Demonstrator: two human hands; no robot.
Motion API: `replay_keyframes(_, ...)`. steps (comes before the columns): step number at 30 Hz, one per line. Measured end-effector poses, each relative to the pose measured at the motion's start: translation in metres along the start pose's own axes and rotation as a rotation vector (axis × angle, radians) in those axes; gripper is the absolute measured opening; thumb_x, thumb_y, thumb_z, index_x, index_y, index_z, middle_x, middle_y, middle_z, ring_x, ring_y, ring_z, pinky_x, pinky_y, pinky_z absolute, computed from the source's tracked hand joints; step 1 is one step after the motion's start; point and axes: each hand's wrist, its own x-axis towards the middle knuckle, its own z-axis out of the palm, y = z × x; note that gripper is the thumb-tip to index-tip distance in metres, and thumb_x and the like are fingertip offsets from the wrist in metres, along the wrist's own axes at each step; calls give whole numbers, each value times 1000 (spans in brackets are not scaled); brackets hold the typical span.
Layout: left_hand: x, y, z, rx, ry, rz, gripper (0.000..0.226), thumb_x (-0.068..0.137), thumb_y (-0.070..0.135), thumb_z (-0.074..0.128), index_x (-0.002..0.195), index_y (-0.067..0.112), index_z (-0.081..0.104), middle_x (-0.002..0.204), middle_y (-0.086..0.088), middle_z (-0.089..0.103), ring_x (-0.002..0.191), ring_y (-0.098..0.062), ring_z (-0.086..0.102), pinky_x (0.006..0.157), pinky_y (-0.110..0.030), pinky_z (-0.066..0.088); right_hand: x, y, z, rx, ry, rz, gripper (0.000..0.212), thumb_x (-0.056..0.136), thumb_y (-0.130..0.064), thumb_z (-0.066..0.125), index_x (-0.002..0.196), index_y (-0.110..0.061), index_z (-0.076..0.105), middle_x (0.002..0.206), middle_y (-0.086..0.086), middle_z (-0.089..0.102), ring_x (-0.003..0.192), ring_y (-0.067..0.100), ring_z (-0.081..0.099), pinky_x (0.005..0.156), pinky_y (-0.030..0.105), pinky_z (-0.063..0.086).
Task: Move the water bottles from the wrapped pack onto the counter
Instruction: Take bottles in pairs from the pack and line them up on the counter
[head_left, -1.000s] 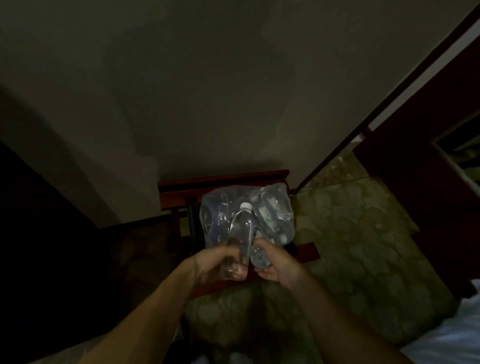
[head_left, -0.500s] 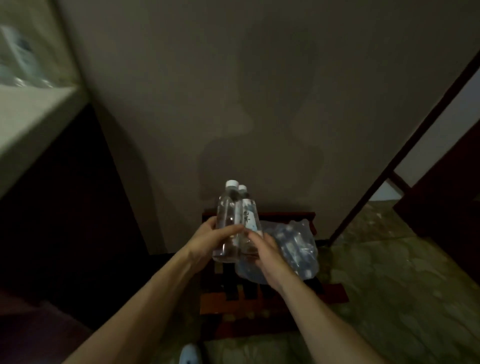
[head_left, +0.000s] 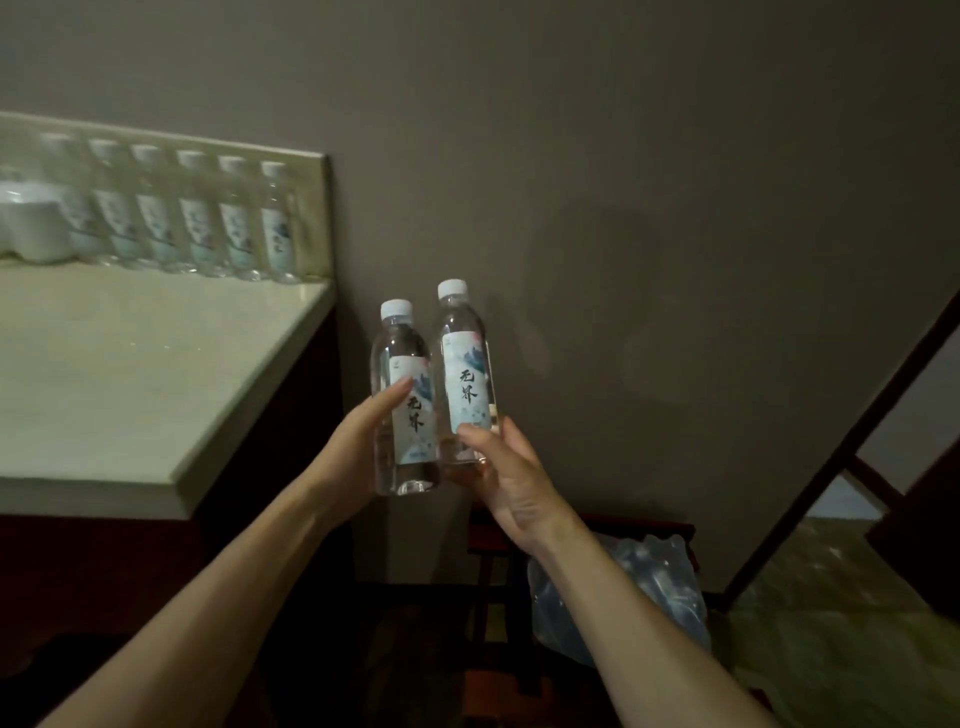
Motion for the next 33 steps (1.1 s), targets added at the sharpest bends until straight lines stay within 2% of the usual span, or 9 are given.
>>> replay_keyframes(3, -16, 32, -34, 63, 14, 100, 56, 80, 43, 68, 127, 14, 59, 115, -15, 70, 103, -33, 70, 74, -37, 58, 11, -2, 49, -35, -47, -52, 60, 79, -22, 67, 133, -8, 45, 112, 10, 69, 93, 21, 66, 76, 33, 51)
replay_keyframes(5, -27, 56, -59, 101, 56, 156, 44, 79, 39, 71, 118, 19, 65, 110, -14, 72, 100, -32, 71, 74, -39, 58, 21, -3, 84, -46, -77, -71, 60, 79, -21, 65, 134, -9, 45, 113, 9, 68, 94, 21, 65, 75, 32, 49)
replay_keyframes(9, -51, 108, -112, 195, 102, 234, 38, 76, 34, 72, 107, 12, 70, 101, -14, 74, 94, -29, 72, 73, -41, 58, 45, -4, 149, -130, -136, -112, 59, 78, -19, 65, 134, -11, 45, 127, 17, 61, 108, 29, 60, 92, 46, 44)
replay_keyframes(13, -73, 152, -160, 320, 128, 303, 45, 71, 32, 77, 109, 9, 69, 99, -10, 75, 91, -19, 73, 75, -31, 55, 70, -1, 201, -201, -180, -136, 59, 72, -17, 75, 125, -18, 51, 120, 12, 67, 112, 29, 64, 101, 47, 46)
replay_keyframes(16, -79, 169, -192, 377, 216, 345, 56, 65, 33, 81, 112, 8, 64, 100, -12, 72, 93, -19, 72, 79, -32, 54, 87, 4, 234, -264, -178, -132, 73, 66, -16, 82, 130, -15, 48, 118, 10, 69, 111, 26, 66, 97, 42, 51)
replay_keyframes(21, -77, 183, -246, 376, 267, 288, 48, 74, 22, 80, 114, 11, 57, 106, -9, 68, 99, -22, 68, 79, -33, 52, 113, 18, 274, -444, -118, -160, 55, 73, -13, 81, 122, -16, 57, 112, 9, 71, 105, 24, 68, 90, 40, 55)
replay_keyframes(25, -73, 183, -280, 360, 325, 289, 41, 77, 21, 78, 112, 12, 59, 108, -8, 67, 101, -22, 66, 78, -33, 53, 138, 26, 294, -517, -156, -109, 48, 76, -12, 78, 120, -13, 58, 108, 6, 72, 95, 16, 71, 75, 26, 57)
replay_keyframes(29, -69, 181, -311, 330, 391, 291, 40, 80, 18, 75, 117, 13, 61, 111, -11, 67, 104, -23, 66, 87, -40, 54, 172, 39, 310, -558, -213, -78, 50, 75, -18, 80, 120, -16, 58, 109, 6, 72, 96, 22, 72, 82, 40, 58)
replay_keyframes(33, -54, 187, -340, 392, 432, 309, 34, 83, 17, 73, 116, 12, 64, 108, -10, 69, 100, -21, 68, 79, -31, 55, 213, 56, 323, -580, -221, -82, 49, 72, -19, 81, 115, -23, 59, 106, 3, 73, 92, 18, 72, 81, 42, 60)
